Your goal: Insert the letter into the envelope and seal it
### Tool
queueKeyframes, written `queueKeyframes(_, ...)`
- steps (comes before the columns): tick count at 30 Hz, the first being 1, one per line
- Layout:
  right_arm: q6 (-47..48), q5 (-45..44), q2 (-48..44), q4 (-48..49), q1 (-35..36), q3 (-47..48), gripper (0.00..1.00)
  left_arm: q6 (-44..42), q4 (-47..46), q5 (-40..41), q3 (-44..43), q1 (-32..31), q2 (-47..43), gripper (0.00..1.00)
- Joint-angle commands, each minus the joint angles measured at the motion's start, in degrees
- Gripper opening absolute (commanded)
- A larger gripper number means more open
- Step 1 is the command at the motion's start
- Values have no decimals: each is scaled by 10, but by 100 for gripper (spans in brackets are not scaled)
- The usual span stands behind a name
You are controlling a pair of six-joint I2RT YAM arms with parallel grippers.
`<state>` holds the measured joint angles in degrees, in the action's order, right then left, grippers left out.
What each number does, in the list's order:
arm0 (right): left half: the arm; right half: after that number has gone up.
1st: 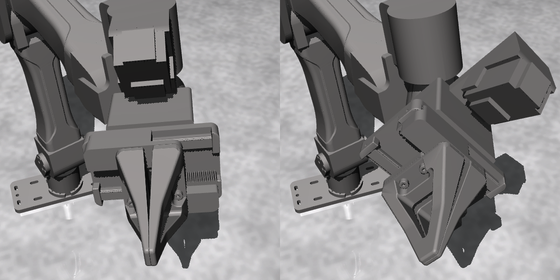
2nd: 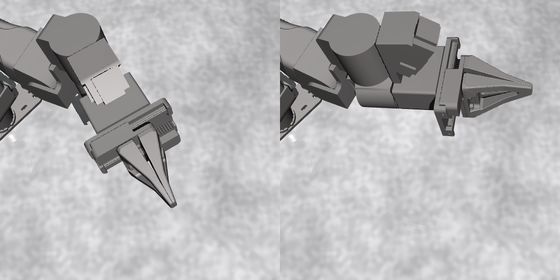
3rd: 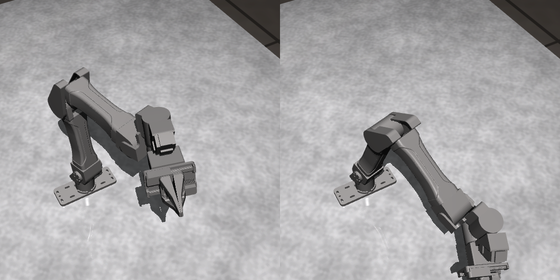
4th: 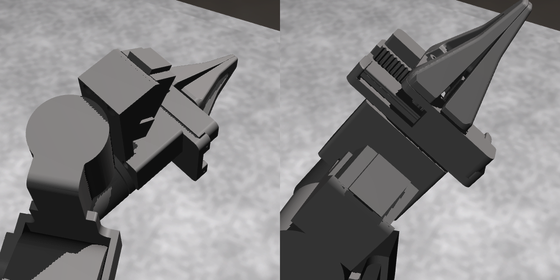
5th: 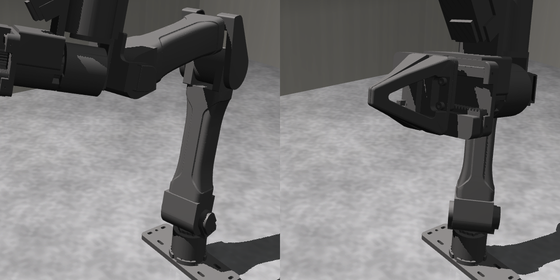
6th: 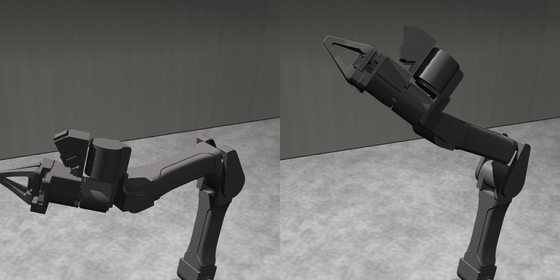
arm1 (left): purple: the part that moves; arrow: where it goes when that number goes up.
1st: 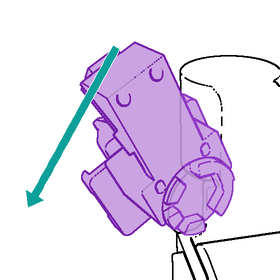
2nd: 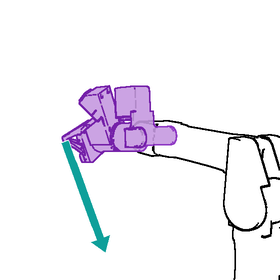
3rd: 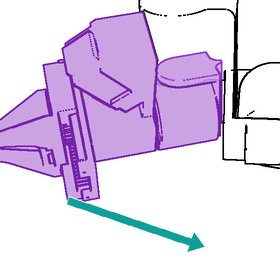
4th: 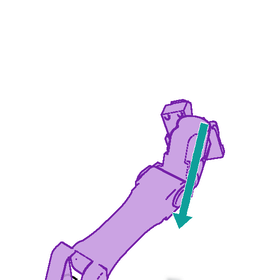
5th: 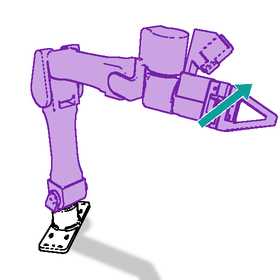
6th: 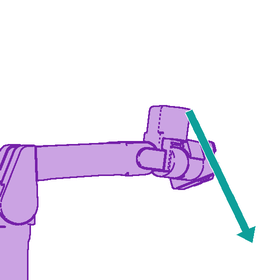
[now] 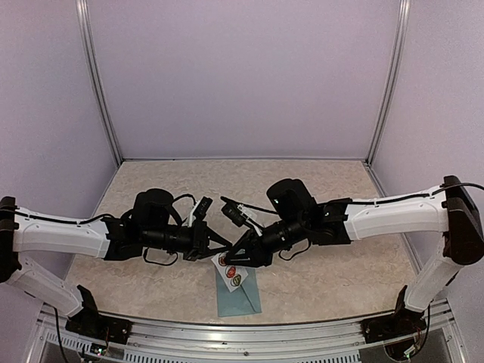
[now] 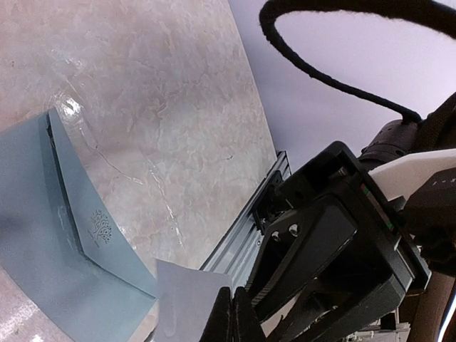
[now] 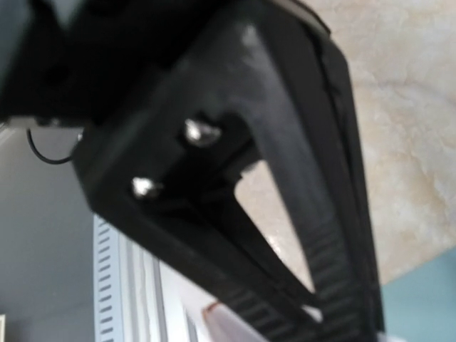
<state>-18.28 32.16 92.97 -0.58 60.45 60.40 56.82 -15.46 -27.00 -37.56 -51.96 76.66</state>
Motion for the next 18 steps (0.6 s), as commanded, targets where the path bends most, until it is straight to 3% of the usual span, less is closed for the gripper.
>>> queueKeyframes(1,8,4,11,-5,9,21,21,4,-19,-16,-10,-8,-13,0)
queueKeyframes(9,10,-11,11,-7,10,23,1,5,-18,-14,-12,-11,-12,0)
queueKeyframes(18,-11,59,1,12,10,5,0,-13,28,57,-6,0,-26,0)
